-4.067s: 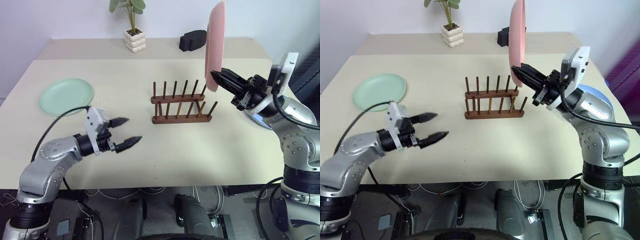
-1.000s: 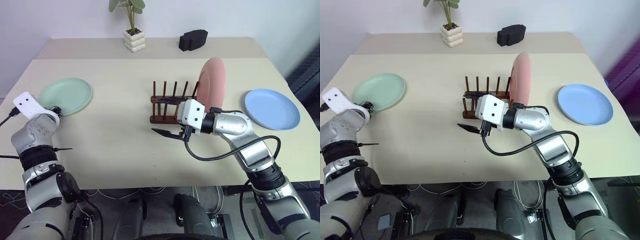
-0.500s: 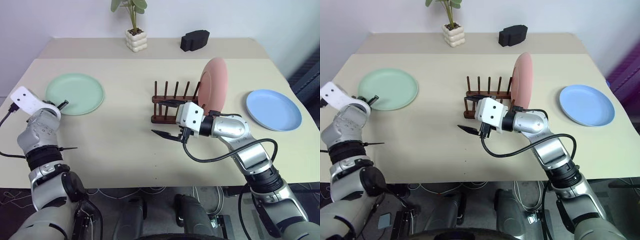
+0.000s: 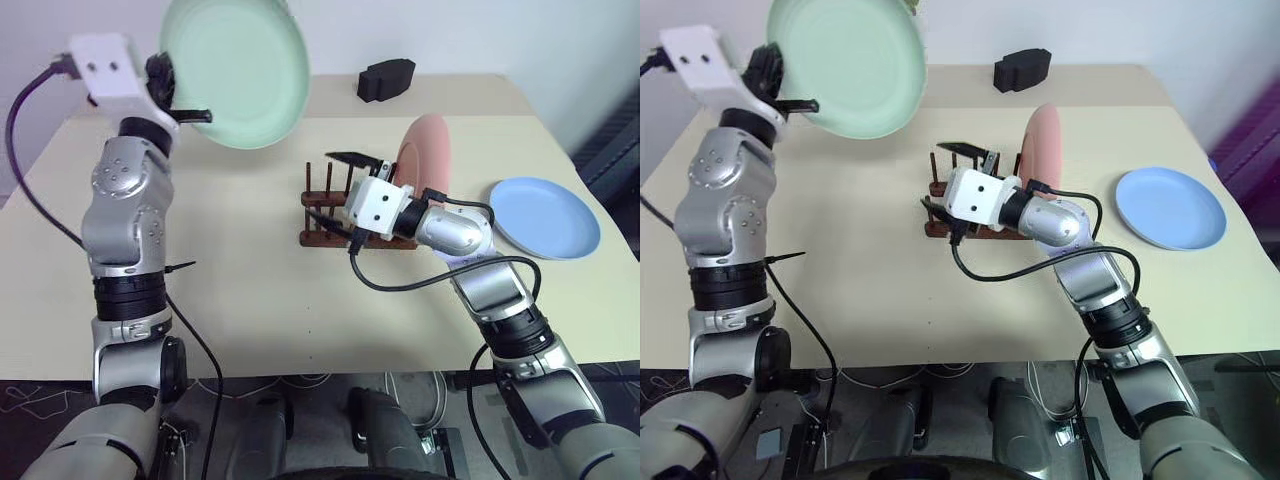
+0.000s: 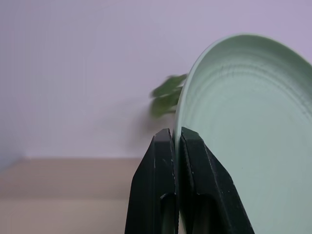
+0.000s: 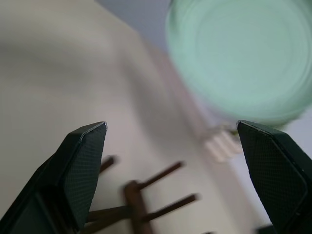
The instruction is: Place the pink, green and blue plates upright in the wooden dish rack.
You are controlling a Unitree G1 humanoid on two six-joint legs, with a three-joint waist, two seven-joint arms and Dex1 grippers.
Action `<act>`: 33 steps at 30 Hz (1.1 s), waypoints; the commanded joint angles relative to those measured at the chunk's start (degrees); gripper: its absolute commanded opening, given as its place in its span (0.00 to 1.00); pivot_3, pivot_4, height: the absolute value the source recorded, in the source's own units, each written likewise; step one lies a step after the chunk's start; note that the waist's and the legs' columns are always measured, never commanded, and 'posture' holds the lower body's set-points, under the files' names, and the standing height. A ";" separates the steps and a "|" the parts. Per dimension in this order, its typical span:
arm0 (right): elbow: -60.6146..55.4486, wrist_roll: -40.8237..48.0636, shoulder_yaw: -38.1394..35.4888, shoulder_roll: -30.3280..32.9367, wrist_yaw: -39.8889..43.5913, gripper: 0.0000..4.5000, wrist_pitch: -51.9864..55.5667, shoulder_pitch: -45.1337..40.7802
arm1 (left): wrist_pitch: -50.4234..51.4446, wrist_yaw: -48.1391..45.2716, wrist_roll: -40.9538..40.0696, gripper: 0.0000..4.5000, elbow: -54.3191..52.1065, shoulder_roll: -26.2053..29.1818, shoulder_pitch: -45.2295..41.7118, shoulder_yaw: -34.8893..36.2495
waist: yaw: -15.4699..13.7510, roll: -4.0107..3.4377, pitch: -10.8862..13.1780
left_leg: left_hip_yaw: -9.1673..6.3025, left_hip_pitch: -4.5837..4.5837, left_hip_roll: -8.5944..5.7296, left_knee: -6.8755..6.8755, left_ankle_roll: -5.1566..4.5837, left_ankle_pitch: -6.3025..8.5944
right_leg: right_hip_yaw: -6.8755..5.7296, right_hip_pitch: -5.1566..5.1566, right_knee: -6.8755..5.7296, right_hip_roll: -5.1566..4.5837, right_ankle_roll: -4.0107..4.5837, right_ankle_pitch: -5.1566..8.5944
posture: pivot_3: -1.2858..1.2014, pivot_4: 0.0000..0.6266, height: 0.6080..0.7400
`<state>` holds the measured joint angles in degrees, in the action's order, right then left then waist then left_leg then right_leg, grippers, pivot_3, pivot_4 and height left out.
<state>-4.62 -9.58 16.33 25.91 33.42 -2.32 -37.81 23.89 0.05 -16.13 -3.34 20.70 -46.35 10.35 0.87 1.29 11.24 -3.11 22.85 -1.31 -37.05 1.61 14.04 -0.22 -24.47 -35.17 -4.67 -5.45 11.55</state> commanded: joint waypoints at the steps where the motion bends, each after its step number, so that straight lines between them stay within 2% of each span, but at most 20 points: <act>1: 1.17 -6.19 -0.12 -0.09 -4.88 0.97 -5.18 -2.77 | 2.14 -0.03 0.60 0.01 -5.16 -1.21 -3.03 -1.84 | -0.05 0.00 0.00 | 0.00 0.01 0.00 0.00 0.00 0.00 | 0.00 -0.02 0.00 0.00 0.00 0.00 | 0.52 0.24 0.99; 11: 5.00 -13.77 1.84 -1.50 -8.32 0.97 -9.48 -3.86 | 12.10 0.39 0.01 0.01 -11.73 -4.60 -4.65 -3.59 | -0.08 0.00 0.00 | 0.00 0.04 -0.01 -0.02 -0.01 -0.01 | 0.00 -0.01 0.02 0.00 -0.01 0.00 | 0.52 0.24 0.99; 19: 6.53 -15.42 1.67 -1.83 -9.03 0.97 -10.21 -4.03 | 19.38 -1.50 -1.24 0.01 -17.29 -4.64 -4.40 -3.59 | -0.06 -0.01 0.01 | -0.01 0.03 -0.01 -0.02 -0.01 -0.01 | 0.00 -0.01 0.01 0.00 -0.01 0.01 | 0.52 0.24 0.99; 22: 6.82 -15.61 1.72 -1.94 -9.08 0.80 -10.32 -4.17 | 20.58 -1.85 -1.01 0.00 -18.01 -4.54 -3.97 -3.73 | -0.06 -0.01 0.01 | -0.01 0.03 -0.01 -0.02 -0.01 -0.01 | 0.00 -0.01 0.01 0.00 -0.01 0.01 | 0.52 0.24 0.99; 29: 7.39 -16.17 1.47 -2.02 -9.20 0.01 -10.15 -4.31 | 21.42 -2.46 -0.85 0.00 -18.15 -4.92 -3.81 -3.48 | -0.07 -0.01 0.01 | -0.01 0.03 -0.01 -0.02 -0.01 -0.01 | 0.00 -0.01 0.01 0.00 0.00 0.01 | 0.52 0.24 0.99; 33: 7.60 -16.41 1.39 -2.14 -9.28 0.01 -10.26 -4.35 | 21.35 -2.69 -0.74 0.00 -17.91 -5.03 -3.78 -3.36 | -0.07 -0.02 0.01 | -0.01 0.03 -0.01 -0.02 -0.01 -0.01 | 0.01 -0.01 0.02 0.00 0.00 0.01 | 0.52 0.24 0.99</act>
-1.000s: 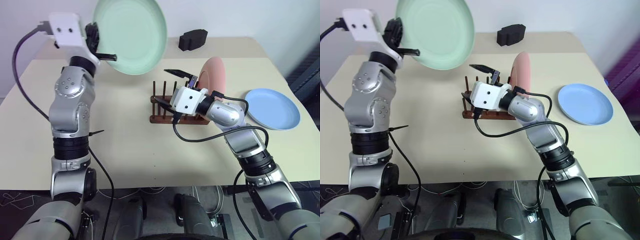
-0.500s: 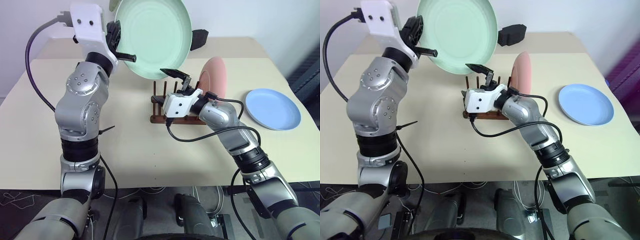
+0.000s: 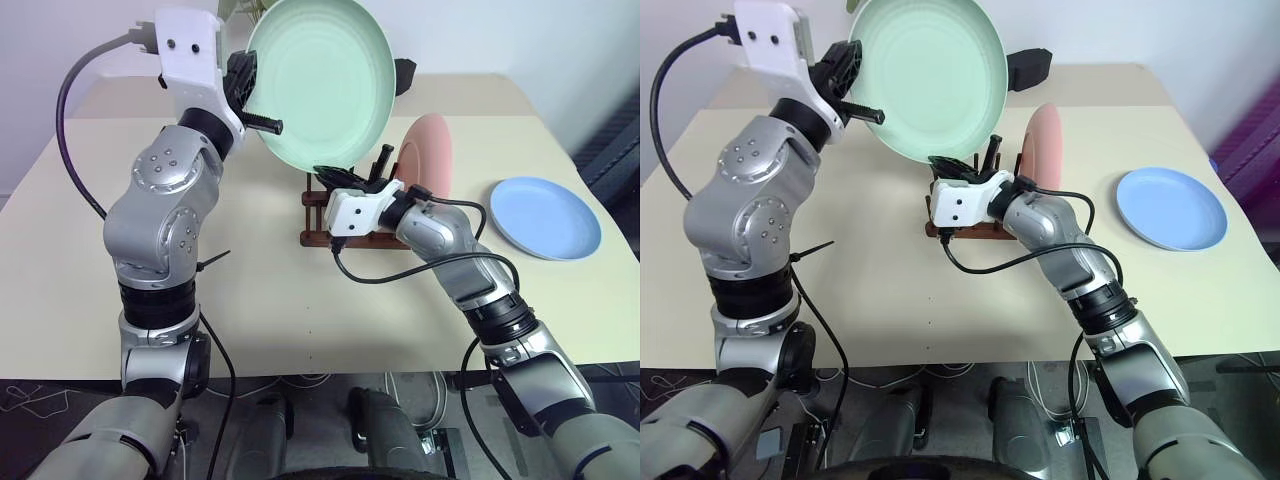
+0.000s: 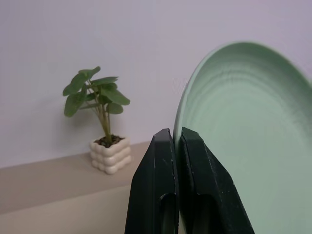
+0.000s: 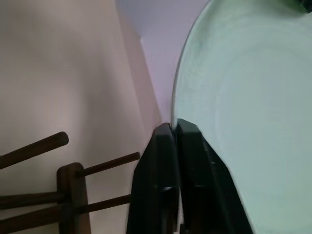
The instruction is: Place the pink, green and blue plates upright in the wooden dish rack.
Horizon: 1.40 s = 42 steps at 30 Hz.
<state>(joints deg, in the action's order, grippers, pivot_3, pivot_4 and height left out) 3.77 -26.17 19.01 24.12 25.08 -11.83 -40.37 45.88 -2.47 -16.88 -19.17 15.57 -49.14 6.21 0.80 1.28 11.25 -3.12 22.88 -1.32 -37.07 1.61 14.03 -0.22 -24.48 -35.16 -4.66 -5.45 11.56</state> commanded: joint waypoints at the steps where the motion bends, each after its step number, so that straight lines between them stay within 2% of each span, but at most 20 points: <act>1: -0.85 0.19 -1.29 -0.36 -0.91 0.01 -0.82 -1.72 | -0.72 -0.13 -0.30 0.00 -1.96 -0.25 -0.96 1.11 | 0.00 0.00 0.00 | 0.00 0.00 0.00 0.00 0.00 0.00 | 0.00 0.00 0.00 0.00 0.00 0.00 | 0.52 0.24 0.99; 3: -0.88 0.12 -1.25 -0.37 -0.96 0.01 -1.00 -1.62 | -0.95 -0.13 -0.66 0.00 -1.72 -0.65 -0.87 1.57 | 0.00 0.00 0.00 | 0.00 0.00 0.00 0.00 0.00 0.00 | 0.00 0.00 0.00 0.00 0.00 0.00 | 0.52 0.24 0.99; 5: -1.04 -0.02 -1.21 -0.36 -1.04 0.00 -1.11 -1.47 | -1.27 0.30 -1.45 0.14 -1.42 -1.55 -0.72 3.06 | 0.00 0.00 0.00 | 0.00 0.00 0.00 0.00 0.00 0.00 | 0.00 0.00 0.00 0.00 0.00 0.00 | 0.52 0.24 0.99; 7: -1.15 -0.22 -1.28 -0.39 -1.38 0.00 -1.48 -1.45 | -3.16 1.37 -2.95 0.33 -0.82 -3.25 -1.13 6.16 | -0.01 0.00 0.00 | 0.00 0.00 0.00 0.00 0.00 0.00 | 0.00 0.00 0.00 0.00 0.00 0.00 | 0.52 0.24 0.99; 12: -1.64 0.97 -1.67 -0.88 -1.48 0.00 -2.15 -1.54 | -9.15 6.03 -4.39 0.92 2.59 -4.84 -3.27 14.31 | 0.09 0.00 0.00 | 0.00 -0.02 0.01 0.00 0.00 0.00 | 0.00 0.00 -0.01 0.01 0.00 0.00 | 0.52 0.24 0.99; 13: -1.68 1.42 -1.78 -1.06 -1.39 0.00 -2.24 -1.56 | -10.29 6.97 -4.26 0.99 3.67 -4.51 -3.65 15.58 | 0.07 0.00 0.00 | 0.00 -0.02 0.01 0.00 0.00 0.00 | 0.00 0.00 -0.01 0.02 0.00 0.00 | 0.52 0.24 0.99; 16: -3.98 7.98 -3.82 -3.74 -0.19 0.00 -0.67 -1.11 | -14.20 8.45 -1.95 0.99 9.06 0.30 -2.71 19.97 | 0.25 0.00 0.00 | 0.01 -0.03 0.01 0.00 0.00 0.00 | 0.00 0.00 -0.01 0.02 0.00 0.00 | 0.52 0.24 0.99; 22: -9.55 24.31 -9.40 -8.51 4.56 0.00 7.11 -0.75 | -16.88 0.22 -0.89 0.99 14.27 8.30 4.20 17.53 | -0.26 0.01 -0.01 | -0.02 -0.04 0.02 0.00 0.00 0.00 | 0.00 0.02 -0.05 0.02 0.00 0.00 | 0.52 0.24 0.99; 26: -21.36 47.12 -15.07 -9.36 10.45 0.00 20.87 2.65 | -22.41 -21.36 -6.37 0.99 9.37 12.34 21.25 13.30 | 0.03 -0.01 -0.01 | -0.01 -0.02 0.02 0.01 0.00 0.00 | 0.01 0.07 0.02 -0.06 0.01 0.00 | 0.52 0.24 0.99; 33: -29.20 67.02 -22.76 -6.95 8.64 0.00 37.80 5.98 | -15.59 -39.75 -17.68 0.99 -1.85 17.41 39.13 7.29 | 0.01 -0.13 0.01 | -0.17 -0.03 0.27 0.06 -0.02 0.02 | 0.04 -0.03 0.00 -0.02 0.33 0.11 | 0.52 0.24 0.99; 35: -29.84 70.30 -24.13 -6.77 7.08 0.00 40.63 6.48 | -14.66 -41.42 -18.81 0.99 -3.44 18.08 40.53 5.71 | -0.12 -0.16 0.03 | -0.16 -0.04 0.27 0.05 -0.02 0.02 | 0.05 -0.02 0.01 -0.06 0.35 0.12 | 0.52 0.24 0.99; 42: -26.62 78.86 -27.68 -3.61 2.10 0.00 52.77 8.85 | -15.70 -44.17 -15.12 0.99 -5.26 18.42 40.74 -4.33 | -0.08 -0.17 0.02 | -0.01 0.00 0.16 0.02 -0.03 0.02 | 0.05 -0.01 0.04 -0.04 0.39 0.11 | 0.52 0.24 0.99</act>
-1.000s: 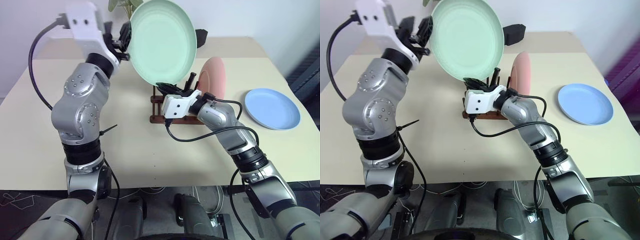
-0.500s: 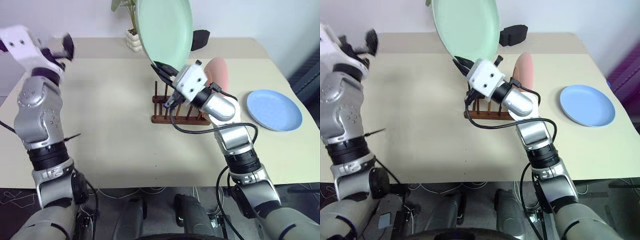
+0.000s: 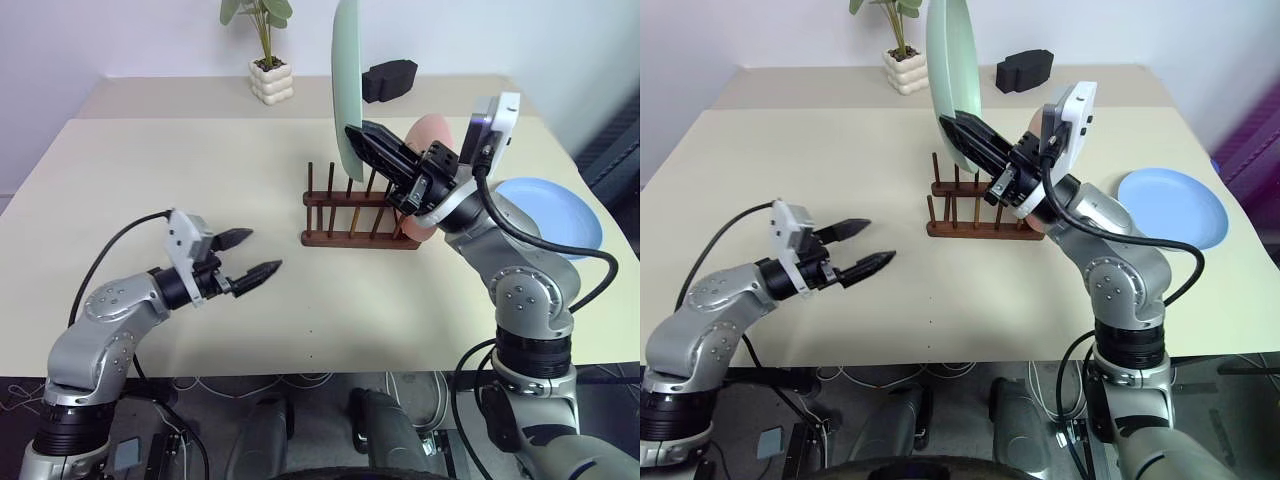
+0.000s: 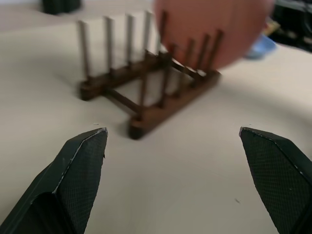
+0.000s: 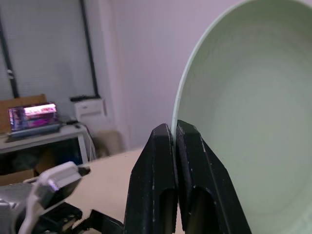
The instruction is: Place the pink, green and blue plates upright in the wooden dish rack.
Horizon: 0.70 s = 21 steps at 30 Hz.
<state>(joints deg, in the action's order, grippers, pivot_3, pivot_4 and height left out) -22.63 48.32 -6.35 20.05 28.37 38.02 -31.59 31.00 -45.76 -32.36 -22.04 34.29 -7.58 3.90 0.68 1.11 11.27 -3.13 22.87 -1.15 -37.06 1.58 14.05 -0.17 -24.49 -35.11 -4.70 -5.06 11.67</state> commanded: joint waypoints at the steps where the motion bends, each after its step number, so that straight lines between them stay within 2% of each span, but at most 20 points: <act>1: -0.07 5.67 -2.77 0.41 -1.56 0.00 3.85 0.12 | -0.87 -0.94 0.19 0.99 -2.49 -0.60 -1.04 -2.56 | 0.05 -0.01 0.00 | 0.06 0.01 0.00 0.00 0.00 0.00 | 0.00 0.00 0.01 0.00 0.00 0.00 | 0.52 0.24 0.99; 7: 3.30 11.85 -6.57 -0.91 -5.20 0.00 6.12 -1.25 | -1.17 -0.22 0.08 0.99 -2.07 -2.78 -2.23 -4.35 | 0.14 -0.02 0.01 | 0.06 0.00 0.02 0.00 -0.02 0.00 | -0.01 -0.02 -0.02 0.09 -0.01 -0.01 | 0.52 0.24 0.99; 21: 9.79 18.97 -9.45 -1.44 -10.81 0.00 9.52 -2.36 | -3.57 0.15 0.96 0.99 -1.53 -3.53 -1.31 -4.26 | 0.13 -0.02 0.01 | 0.07 0.02 0.02 0.00 -0.04 0.01 | 0.00 -0.02 0.00 0.08 -0.02 0.00 | 0.52 0.24 0.99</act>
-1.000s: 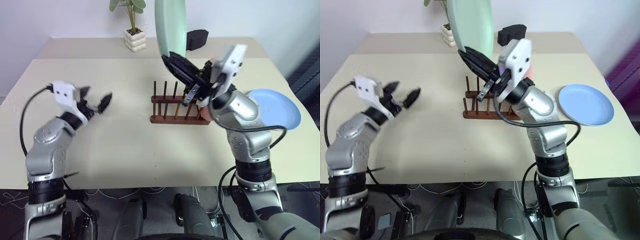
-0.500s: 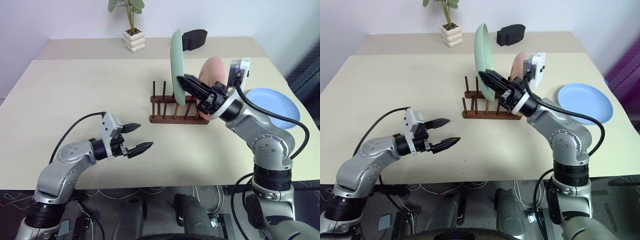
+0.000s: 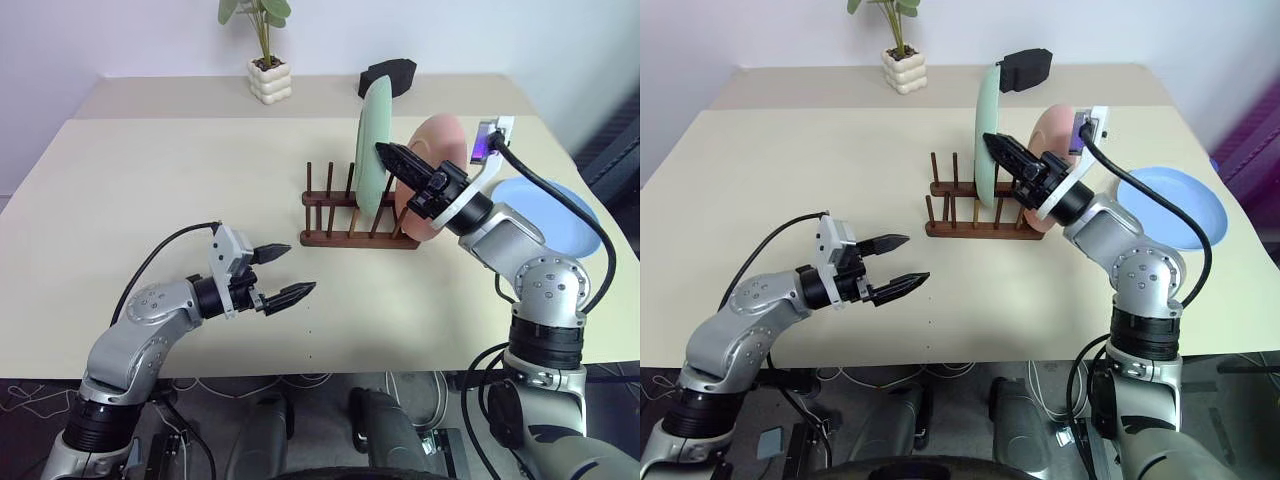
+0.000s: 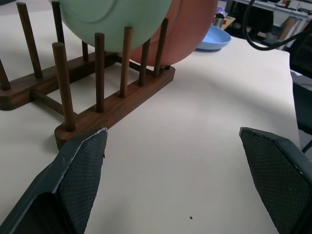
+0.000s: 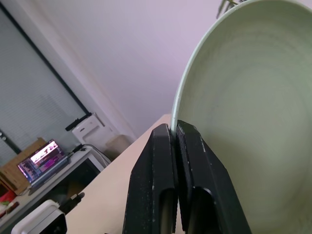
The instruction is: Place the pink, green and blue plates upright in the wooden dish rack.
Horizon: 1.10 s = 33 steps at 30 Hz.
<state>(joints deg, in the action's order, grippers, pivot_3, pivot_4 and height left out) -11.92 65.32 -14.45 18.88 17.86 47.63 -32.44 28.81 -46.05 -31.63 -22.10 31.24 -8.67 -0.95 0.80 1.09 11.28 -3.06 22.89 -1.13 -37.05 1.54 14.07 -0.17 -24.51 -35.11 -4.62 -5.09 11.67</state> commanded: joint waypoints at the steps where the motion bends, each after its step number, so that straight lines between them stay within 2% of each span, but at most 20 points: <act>1: -0.86 2.20 -1.28 -0.27 -0.42 0.00 -0.02 -1.40 | -1.50 0.78 0.33 0.99 -1.71 -0.61 -0.38 0.55 | 0.00 0.00 0.00 | 0.00 0.00 0.00 0.00 0.00 0.00 | 0.00 0.00 0.00 0.00 0.00 0.00 | 0.52 0.24 0.99; 5: -0.73 2.81 -1.10 -0.40 -0.99 0.00 0.02 -1.19 | -1.67 1.80 0.80 0.99 -2.01 -0.97 -1.43 0.37 | -0.01 0.00 0.00 | 0.00 0.00 0.00 0.00 0.00 0.00 | 0.00 0.00 0.00 0.00 0.00 0.00 | 0.52 0.24 0.99; 7: -0.74 2.91 -1.07 -0.47 -1.08 0.13 -0.12 -1.20 | -1.53 1.79 0.80 1.00 -1.90 -0.97 -1.66 0.34 | 0.00 0.00 0.00 | 0.00 0.00 -0.01 0.00 0.00 0.00 | 0.00 0.00 0.00 0.00 0.00 0.00 | 0.52 0.24 0.99; 9: -0.80 2.92 -1.03 -0.57 -1.15 0.30 -0.25 -1.20 | -1.66 1.68 0.88 1.00 -1.63 -1.06 -1.87 0.25 | 0.00 0.00 0.00 | 0.00 0.00 0.00 0.00 -0.01 0.00 | 0.00 0.00 0.00 0.00 -0.01 0.00 | 0.52 0.24 0.99; 15: -1.15 1.86 -0.87 -0.47 -1.59 0.98 -0.80 -1.29 | -1.60 1.63 0.89 1.00 -1.36 -1.51 -2.26 0.19 | 0.00 0.00 0.00 | 0.00 0.00 0.00 0.00 -0.01 0.00 | 0.00 0.00 0.00 0.00 -0.01 0.00 | 0.52 0.24 0.99; 30: -5.72 -3.69 0.99 2.68 0.17 0.98 -2.92 -2.98 | 0.49 2.76 0.08 1.00 -2.43 -2.11 -3.55 0.02 | -0.01 -0.02 0.01 | 0.00 0.02 -0.01 0.00 -0.01 0.01 | -0.01 -0.02 0.02 0.00 -0.01 0.01 | 0.52 0.24 0.99; 33: -7.94 -7.15 1.53 6.43 2.80 0.98 -4.30 -3.91 | 0.18 2.58 0.23 1.00 -2.21 -2.23 -3.32 -0.07 | -0.01 -0.02 0.01 | -0.01 0.04 -0.01 0.00 -0.01 0.01 | -0.01 -0.02 0.02 0.00 -0.02 0.01 | 0.52 0.24 0.99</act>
<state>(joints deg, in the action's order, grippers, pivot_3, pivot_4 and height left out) -16.30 59.62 -12.44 23.25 18.89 45.17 -34.52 29.56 -43.35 -30.73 -22.52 29.19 -11.51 -1.30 0.78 1.07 11.29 -3.07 22.94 -1.14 -37.05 1.52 14.07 -0.18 -24.53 -35.08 -4.62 -5.10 11.68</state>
